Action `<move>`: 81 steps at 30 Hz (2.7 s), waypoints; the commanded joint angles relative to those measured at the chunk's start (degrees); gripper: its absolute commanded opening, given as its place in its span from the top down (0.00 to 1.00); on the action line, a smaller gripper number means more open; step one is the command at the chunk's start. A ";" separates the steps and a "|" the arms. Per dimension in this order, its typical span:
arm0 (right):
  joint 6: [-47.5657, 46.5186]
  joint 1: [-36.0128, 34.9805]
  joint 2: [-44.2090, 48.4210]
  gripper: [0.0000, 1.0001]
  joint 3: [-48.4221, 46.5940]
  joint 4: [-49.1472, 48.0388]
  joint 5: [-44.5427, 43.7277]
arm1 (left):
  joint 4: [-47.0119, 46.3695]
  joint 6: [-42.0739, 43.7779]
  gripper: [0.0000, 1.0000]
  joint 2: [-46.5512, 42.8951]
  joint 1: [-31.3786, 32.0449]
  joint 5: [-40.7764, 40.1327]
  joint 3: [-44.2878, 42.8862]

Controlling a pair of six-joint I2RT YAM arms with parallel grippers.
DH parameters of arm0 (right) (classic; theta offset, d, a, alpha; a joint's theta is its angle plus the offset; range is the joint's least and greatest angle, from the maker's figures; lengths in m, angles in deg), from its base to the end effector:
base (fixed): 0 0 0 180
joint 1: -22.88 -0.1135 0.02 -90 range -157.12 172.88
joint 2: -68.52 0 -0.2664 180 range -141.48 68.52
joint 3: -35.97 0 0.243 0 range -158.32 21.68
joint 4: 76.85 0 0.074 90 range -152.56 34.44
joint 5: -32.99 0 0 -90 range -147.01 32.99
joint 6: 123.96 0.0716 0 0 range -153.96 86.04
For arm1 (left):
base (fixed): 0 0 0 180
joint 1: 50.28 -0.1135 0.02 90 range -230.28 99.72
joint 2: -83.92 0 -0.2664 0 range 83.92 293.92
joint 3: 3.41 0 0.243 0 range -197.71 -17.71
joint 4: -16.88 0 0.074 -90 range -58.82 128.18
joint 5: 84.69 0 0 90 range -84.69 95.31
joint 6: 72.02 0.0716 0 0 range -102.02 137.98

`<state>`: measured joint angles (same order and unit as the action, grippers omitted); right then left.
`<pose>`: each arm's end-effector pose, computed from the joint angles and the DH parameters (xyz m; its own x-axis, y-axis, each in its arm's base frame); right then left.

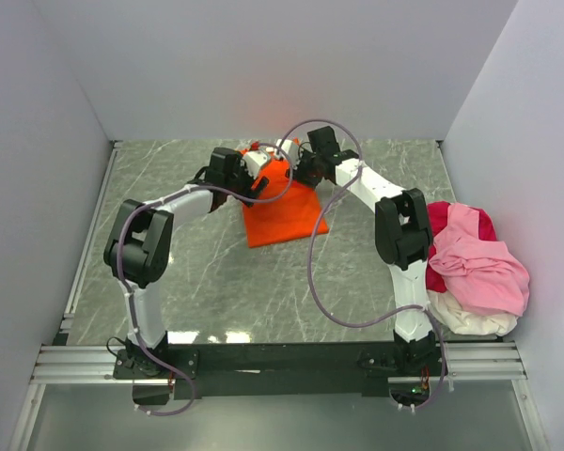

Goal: Fold and stack the t-shirts
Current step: Fold the tshirt

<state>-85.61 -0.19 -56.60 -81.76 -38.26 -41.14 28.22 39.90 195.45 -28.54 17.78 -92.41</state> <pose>0.4648 0.2192 0.1974 0.0222 -0.8105 -0.5854 -0.8612 0.2819 -0.4230 0.4231 -0.1854 0.1880 -0.2831 0.5053 -0.8152 0.6833 0.7027 0.1983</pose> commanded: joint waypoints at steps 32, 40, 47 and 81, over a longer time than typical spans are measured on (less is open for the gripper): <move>-34.04 -1.45 20.18 0.27 37.08 -4.51 7.77 | -3.45 25.11 0.26 -15.90 8.15 5.91 27.68; -33.60 -1.80 18.16 0.30 36.29 -5.39 6.19 | -5.21 24.23 0.47 -13.18 8.15 3.79 27.32; -32.72 -1.89 16.40 0.61 35.76 -5.49 5.13 | -5.30 23.70 0.77 -12.47 8.15 3.97 27.06; -27.63 -3.03 71.50 1.00 69.17 21.94 13.83 | 16.32 7.44 0.99 -41.03 32.05 16.09 33.74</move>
<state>-117.44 -3.01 12.21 -10.99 -19.60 -28.61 44.79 50.12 157.50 3.46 31.68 -58.22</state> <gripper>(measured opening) 0.022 0.031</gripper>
